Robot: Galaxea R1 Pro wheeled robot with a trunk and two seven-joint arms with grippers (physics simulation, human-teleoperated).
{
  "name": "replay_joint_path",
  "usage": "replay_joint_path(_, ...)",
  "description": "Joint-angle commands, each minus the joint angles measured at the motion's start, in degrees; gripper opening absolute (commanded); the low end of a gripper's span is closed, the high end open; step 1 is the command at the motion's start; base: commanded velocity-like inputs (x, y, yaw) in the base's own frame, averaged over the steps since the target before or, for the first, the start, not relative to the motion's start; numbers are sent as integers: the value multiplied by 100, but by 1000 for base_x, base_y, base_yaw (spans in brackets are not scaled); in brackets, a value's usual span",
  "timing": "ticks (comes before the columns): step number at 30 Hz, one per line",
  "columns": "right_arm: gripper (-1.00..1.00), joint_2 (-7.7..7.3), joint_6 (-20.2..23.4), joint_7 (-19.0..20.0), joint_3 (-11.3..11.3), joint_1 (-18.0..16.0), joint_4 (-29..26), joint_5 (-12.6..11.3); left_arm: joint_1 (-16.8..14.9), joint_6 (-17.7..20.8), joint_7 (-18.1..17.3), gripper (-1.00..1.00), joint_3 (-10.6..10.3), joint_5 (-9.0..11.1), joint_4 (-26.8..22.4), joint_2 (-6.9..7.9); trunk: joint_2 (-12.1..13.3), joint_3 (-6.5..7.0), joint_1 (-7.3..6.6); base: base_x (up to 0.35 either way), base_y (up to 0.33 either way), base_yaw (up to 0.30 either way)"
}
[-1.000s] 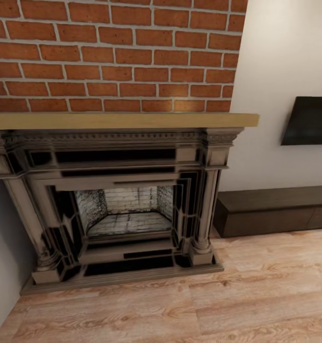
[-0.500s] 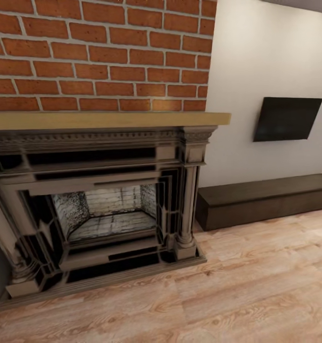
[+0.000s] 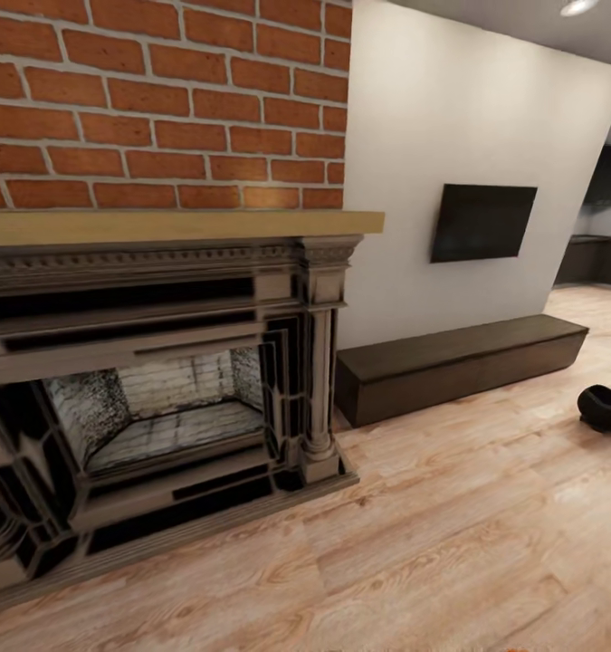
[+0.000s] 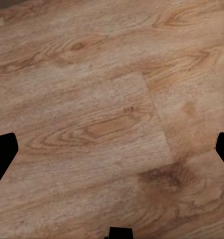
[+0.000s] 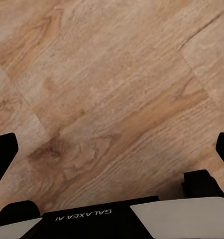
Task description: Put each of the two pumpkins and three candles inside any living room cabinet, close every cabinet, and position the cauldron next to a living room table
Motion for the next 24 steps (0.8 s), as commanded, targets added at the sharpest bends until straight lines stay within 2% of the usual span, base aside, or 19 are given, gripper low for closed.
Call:
replay_joint_path(1, 100, 5, 21, -4, -39, -2, -11, -15, -2, -18, 7, 100, 2, 0, 2, 1, -3, -10, 0, -1, 0, -269)
replay_joint_path(8, 100, 13, -18, -6, -39, 0, -8, -15, -2, -18, 7, 100, 1, 0, 7, 2, -3, -35, 0, -11, 0, -269)
replay_joint_path(15, 100, 18, -11, -8, -39, 0, -8, -23, -1, -19, 6, 100, 7, 0, 5, 7, -3, -60, 0, -132, 0, -269)
replay_joint_path(24, 100, 25, 15, -8, -53, -1, -8, -24, -2, -18, 6, 100, 7, 0, 5, 16, -3, -94, 0, -9, 0, -268)
